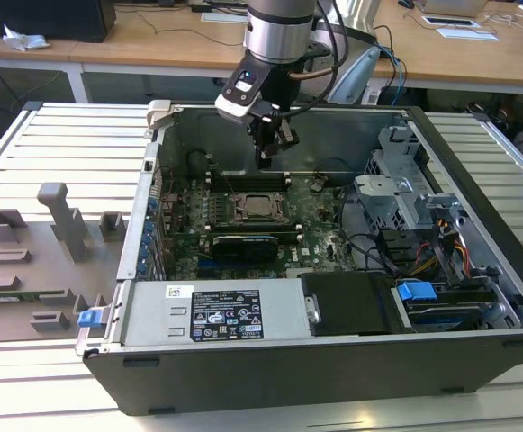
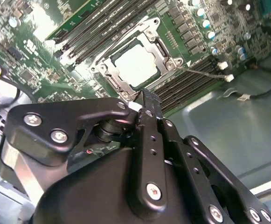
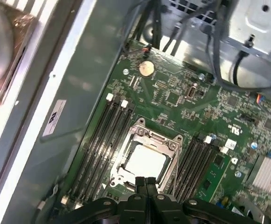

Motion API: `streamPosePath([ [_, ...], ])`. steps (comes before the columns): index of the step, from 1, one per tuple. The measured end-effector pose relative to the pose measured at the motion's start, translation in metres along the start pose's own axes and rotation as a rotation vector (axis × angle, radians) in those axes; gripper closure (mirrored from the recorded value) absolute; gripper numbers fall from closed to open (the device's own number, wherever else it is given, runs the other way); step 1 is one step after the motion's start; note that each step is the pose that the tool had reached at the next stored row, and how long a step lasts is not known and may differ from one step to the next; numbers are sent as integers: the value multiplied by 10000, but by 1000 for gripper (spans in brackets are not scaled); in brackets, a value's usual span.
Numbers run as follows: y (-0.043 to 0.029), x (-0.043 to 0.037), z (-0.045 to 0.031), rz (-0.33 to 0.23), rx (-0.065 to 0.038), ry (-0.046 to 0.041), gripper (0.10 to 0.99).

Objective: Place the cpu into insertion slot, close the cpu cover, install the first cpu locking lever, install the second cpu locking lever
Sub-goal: 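Install the first cpu locking lever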

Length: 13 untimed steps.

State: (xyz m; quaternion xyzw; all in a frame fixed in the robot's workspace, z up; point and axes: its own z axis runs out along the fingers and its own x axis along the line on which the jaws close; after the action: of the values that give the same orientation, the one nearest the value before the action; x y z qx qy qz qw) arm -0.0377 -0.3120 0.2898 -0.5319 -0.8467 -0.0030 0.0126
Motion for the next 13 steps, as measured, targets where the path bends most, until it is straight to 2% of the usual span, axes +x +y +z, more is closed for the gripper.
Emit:
streamPosePath([
  [5, 0, 0, 0, -1191, 28, -8, 980],
  [7, 0, 0, 0, -1476, 36, -11, 980],
  [9, 0, 0, 0, -2311, 56, -18, 980],
  [13, 0, 0, 0, -3284, 81, -25, 980],
])
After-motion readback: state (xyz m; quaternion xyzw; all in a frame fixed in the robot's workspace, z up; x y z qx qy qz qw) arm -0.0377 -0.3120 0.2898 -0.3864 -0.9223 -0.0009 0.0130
